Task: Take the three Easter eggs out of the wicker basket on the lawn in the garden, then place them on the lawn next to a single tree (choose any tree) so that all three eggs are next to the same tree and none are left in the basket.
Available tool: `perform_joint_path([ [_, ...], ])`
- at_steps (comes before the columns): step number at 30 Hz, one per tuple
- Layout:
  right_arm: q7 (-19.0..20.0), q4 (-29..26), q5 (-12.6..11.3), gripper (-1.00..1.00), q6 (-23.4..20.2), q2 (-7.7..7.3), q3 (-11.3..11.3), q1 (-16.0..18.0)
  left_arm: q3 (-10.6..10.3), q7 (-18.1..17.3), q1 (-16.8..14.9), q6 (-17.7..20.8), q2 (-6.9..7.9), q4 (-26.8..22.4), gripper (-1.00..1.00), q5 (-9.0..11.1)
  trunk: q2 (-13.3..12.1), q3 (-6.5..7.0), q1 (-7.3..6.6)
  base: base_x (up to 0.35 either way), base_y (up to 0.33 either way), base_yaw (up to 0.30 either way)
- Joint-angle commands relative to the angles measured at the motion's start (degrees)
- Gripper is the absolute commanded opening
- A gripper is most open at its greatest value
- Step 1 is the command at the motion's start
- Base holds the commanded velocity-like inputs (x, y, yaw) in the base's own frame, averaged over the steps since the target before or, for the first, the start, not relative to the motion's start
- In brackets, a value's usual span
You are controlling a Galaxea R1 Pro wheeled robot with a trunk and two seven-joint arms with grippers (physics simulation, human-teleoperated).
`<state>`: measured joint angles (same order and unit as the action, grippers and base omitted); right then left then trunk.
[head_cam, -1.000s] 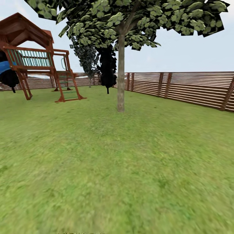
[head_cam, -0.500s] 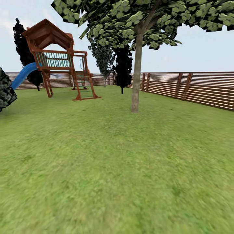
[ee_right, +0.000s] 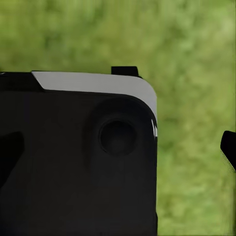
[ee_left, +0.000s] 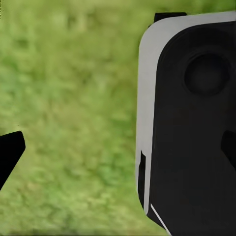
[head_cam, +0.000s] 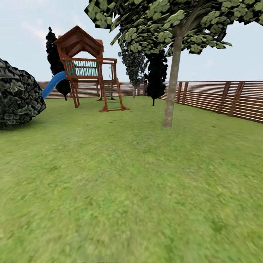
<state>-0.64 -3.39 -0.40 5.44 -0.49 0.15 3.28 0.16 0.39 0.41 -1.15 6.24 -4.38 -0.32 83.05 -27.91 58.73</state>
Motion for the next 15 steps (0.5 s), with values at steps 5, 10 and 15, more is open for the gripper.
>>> perform_joint_path([
  [5, -0.1, 0.1, 0.0, 1.0, 0.1, -0.03, 0.0, 0.0, 0.0, 0.0, 0.0, -0.1, 0.0, -0.1, 1.0, 0.0, 0.0, -0.04, 0.0, 0.0, 0.0, 0.299],
  [10, -0.1, 0.1, 0.0, 1.0, 0.1, -0.04, 0.0, 0.0, 0.0, 0.0, 0.0, -0.1, 0.0, 0.0, 1.0, 0.0, 0.0, -0.04, 0.0, 0.0, 0.0, 0.299],
  [15, -0.1, 0.1, 0.0, 1.0, 0.1, -0.04, 0.0, 0.0, 0.0, 0.0, 0.0, -0.1, 0.0, -0.1, 1.0, 0.0, 0.0, -0.04, 0.0, 0.0, 0.0, 0.299],
])
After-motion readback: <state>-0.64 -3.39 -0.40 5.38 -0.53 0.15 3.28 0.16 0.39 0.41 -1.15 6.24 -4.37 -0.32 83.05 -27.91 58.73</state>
